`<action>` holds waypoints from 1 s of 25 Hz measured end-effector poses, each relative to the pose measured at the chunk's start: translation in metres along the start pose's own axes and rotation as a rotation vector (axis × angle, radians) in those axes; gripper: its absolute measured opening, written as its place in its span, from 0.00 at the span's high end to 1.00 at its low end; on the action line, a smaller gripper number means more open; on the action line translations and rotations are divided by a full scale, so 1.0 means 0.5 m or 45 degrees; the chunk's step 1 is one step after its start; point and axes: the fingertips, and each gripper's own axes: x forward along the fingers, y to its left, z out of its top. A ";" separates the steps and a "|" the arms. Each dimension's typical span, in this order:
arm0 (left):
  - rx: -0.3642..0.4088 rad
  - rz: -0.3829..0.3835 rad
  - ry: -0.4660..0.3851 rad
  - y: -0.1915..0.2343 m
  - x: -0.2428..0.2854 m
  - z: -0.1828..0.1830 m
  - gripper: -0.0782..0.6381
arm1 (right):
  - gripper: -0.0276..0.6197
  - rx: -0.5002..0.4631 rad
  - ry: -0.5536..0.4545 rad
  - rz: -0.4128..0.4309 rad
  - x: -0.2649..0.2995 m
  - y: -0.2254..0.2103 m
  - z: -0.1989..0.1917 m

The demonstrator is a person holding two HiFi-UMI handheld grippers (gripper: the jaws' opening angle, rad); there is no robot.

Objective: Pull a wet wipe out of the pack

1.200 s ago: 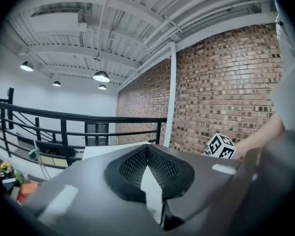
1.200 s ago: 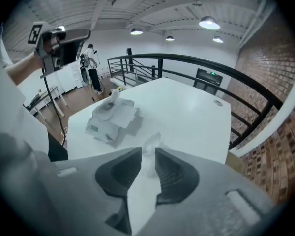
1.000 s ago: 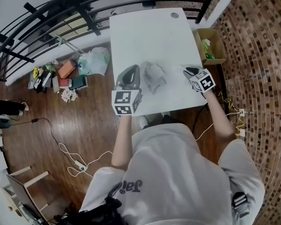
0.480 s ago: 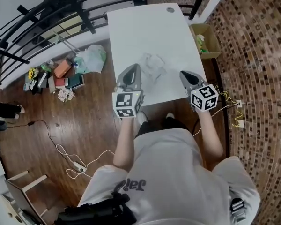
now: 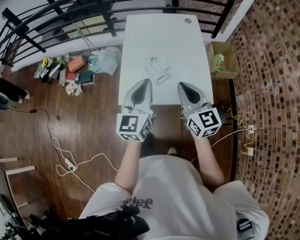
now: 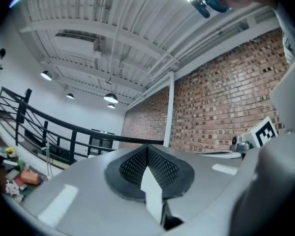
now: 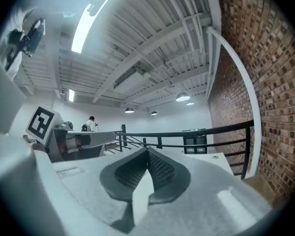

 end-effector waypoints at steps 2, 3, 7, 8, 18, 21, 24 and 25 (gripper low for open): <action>-0.009 0.028 0.004 -0.056 -0.054 -0.007 0.87 | 0.97 -0.029 0.052 -0.029 -0.069 0.001 -0.027; -0.003 0.043 0.030 -0.082 -0.075 -0.023 0.87 | 0.97 -0.053 0.112 -0.064 -0.101 -0.007 -0.052; 0.048 0.076 0.158 -0.156 -0.134 -0.097 0.87 | 0.97 -0.052 0.230 -0.100 -0.205 -0.009 -0.103; 0.065 0.075 0.160 -0.163 -0.140 -0.093 0.87 | 0.97 -0.061 0.193 -0.091 -0.217 -0.001 -0.083; 0.199 0.032 0.051 -0.184 -0.158 0.016 0.87 | 0.97 -0.105 -0.029 -0.067 -0.220 0.096 0.046; 0.206 0.031 0.028 -0.155 -0.171 0.024 0.87 | 0.97 -0.125 -0.055 -0.072 -0.204 0.130 0.059; 0.197 0.054 0.037 -0.134 -0.178 0.029 0.87 | 0.97 -0.128 -0.039 -0.138 -0.197 0.129 0.050; 0.204 0.055 0.033 -0.129 -0.178 0.027 0.87 | 0.97 -0.122 -0.037 -0.161 -0.196 0.121 0.050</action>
